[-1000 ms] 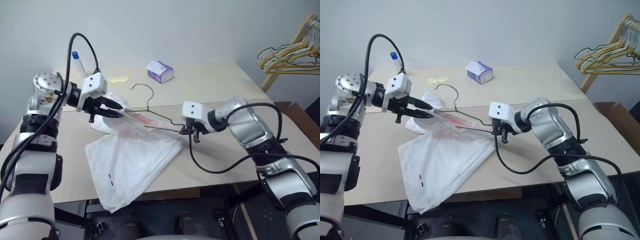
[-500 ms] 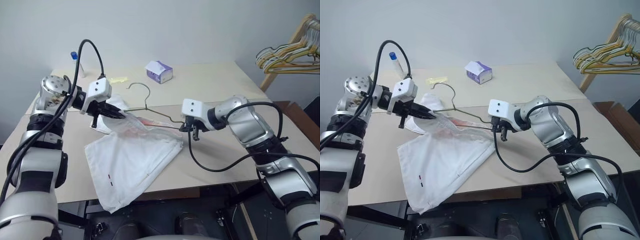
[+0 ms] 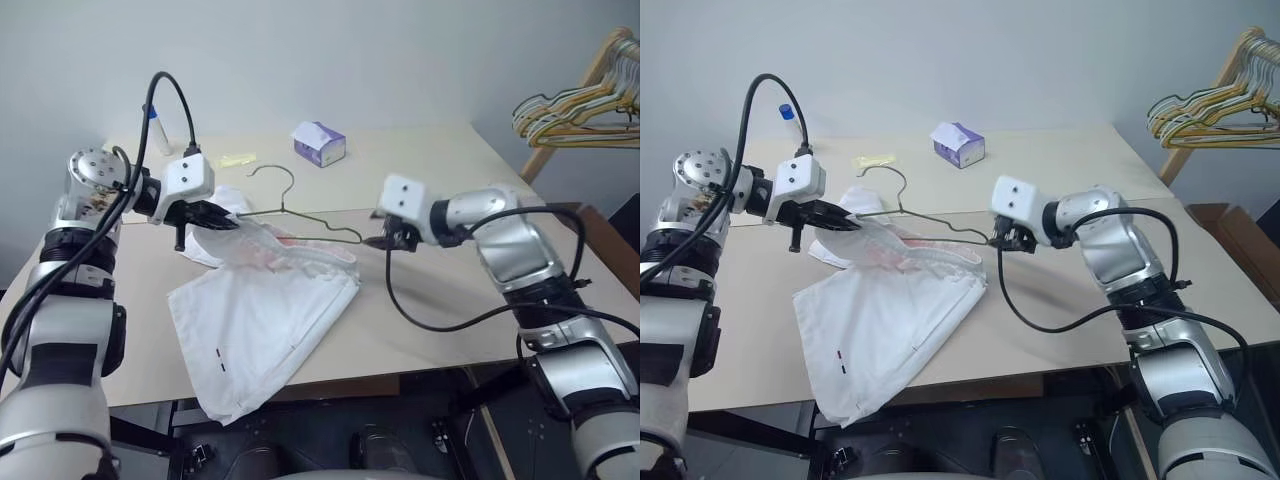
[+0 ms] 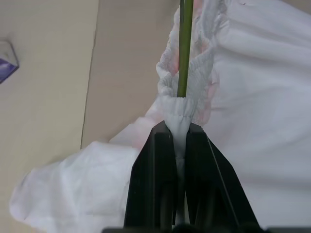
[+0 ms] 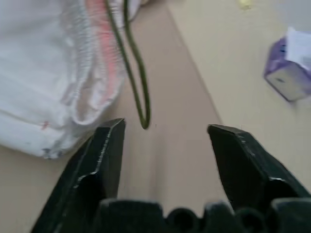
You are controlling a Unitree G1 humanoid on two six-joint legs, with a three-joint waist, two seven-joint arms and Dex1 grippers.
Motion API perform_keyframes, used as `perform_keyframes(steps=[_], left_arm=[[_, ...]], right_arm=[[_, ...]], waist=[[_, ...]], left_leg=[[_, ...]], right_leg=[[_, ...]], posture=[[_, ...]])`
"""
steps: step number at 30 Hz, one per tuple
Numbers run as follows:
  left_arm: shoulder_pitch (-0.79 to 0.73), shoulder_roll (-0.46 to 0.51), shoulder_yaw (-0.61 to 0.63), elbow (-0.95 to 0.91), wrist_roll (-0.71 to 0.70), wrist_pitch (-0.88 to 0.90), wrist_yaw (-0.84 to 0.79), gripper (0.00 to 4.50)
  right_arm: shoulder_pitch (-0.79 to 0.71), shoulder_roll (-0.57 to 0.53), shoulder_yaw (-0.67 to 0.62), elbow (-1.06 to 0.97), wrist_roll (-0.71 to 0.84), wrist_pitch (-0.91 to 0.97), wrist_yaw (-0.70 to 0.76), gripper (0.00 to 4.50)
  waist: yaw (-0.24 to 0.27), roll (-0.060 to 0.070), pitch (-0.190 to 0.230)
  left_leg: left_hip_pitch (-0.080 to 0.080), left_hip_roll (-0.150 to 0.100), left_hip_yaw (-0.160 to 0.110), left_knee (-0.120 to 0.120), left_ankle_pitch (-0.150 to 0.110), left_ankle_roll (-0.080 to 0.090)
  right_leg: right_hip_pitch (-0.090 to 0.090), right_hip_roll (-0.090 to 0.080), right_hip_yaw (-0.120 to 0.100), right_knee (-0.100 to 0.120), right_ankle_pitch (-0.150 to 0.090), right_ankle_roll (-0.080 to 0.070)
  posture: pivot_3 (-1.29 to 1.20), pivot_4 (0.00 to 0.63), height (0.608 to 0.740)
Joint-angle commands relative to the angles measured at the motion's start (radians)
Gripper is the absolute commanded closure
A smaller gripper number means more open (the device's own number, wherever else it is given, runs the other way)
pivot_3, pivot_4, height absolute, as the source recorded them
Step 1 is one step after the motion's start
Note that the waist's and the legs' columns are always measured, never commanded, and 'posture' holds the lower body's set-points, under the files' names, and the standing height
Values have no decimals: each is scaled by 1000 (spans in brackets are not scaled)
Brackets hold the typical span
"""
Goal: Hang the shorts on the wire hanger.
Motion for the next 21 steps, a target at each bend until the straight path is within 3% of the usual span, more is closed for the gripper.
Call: perform_keyframes(steps=[1, 4, 8, 15, 21], left_arm=[[-47, 21, 41, -6, -13, -6, 26, 4500], [-53, 23, 56, -8, -26, -5, 26, 4500], [-53, 32, 61, -17, -20, -4, 22, 4500], [-33, 44, 72, -56, -30, 9, 4, 4500], [-21, 48, 78, -81, -33, 23, 2, 4500]], right_arm=[[19, -47, -132, -129, 88, 160, -4, 818], [83, -59, -185, -245, 199, 325, 27, 818], [162, 55, -205, -297, 305, 531, -55, 818], [302, 227, -152, -232, 300, 440, -193, 818], [275, 302, -159, -76, 305, 324, -234, 818]], waist=[[2, 0, 0], [0, 0, 0], [-15, -1, -1], [-26, -1, -1], [-26, -1, -1]], left_leg=[[0, 0, 0, 0, 0, 0], [-1, 0, -1, 0, 0, 1], [1, 0, -1, 1, -1, 1], [2, 0, -1, 1, -2, 3], [1, -1, -1, 1, -1, 2]], right_leg=[[0, 0, 0, 0, 0, 0], [0, 0, -1, 0, 0, 0], [1, 0, 0, 1, 0, 0], [0, -1, 1, 4, 0, 0], [1, -1, 1, 4, 0, 0]], posture=[[-90, 0, 740], [-96, 0, 740], [-89, 0, 740], [-76, 0, 740], [-62, 0, 740]])
